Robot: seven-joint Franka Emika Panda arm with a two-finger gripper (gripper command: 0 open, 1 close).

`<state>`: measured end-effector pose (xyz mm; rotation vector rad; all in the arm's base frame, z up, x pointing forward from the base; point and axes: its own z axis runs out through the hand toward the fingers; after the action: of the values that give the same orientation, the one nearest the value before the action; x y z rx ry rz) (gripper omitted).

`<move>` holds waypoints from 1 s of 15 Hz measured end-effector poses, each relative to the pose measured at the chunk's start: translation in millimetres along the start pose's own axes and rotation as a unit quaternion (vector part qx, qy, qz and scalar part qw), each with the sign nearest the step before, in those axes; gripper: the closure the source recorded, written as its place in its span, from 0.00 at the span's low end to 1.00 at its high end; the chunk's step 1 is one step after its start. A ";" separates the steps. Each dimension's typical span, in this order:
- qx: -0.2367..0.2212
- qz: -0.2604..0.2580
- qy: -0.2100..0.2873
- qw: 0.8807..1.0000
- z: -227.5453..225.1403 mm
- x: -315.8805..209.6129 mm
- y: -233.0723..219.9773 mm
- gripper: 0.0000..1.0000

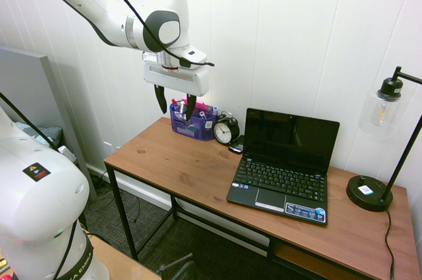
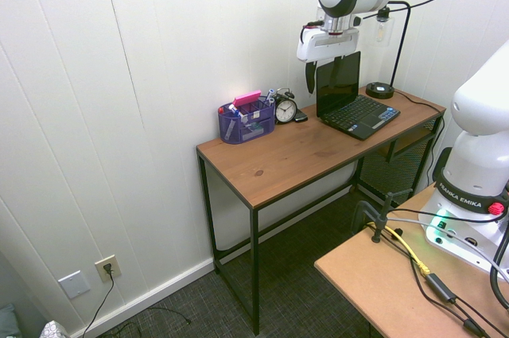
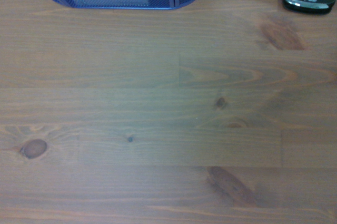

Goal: Close the laptop lid

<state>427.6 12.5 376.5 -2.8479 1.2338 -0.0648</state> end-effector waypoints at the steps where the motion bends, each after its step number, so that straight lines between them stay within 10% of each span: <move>1: -0.001 0.001 0.000 1.000 0.4 -0.5 -0.3 0.00; 15: 0.005 0.093 0.108 0.990 -44.4 165.4 -25.6 0.00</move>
<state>556.9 -91.4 426.0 -2.7602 1.5276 -0.3816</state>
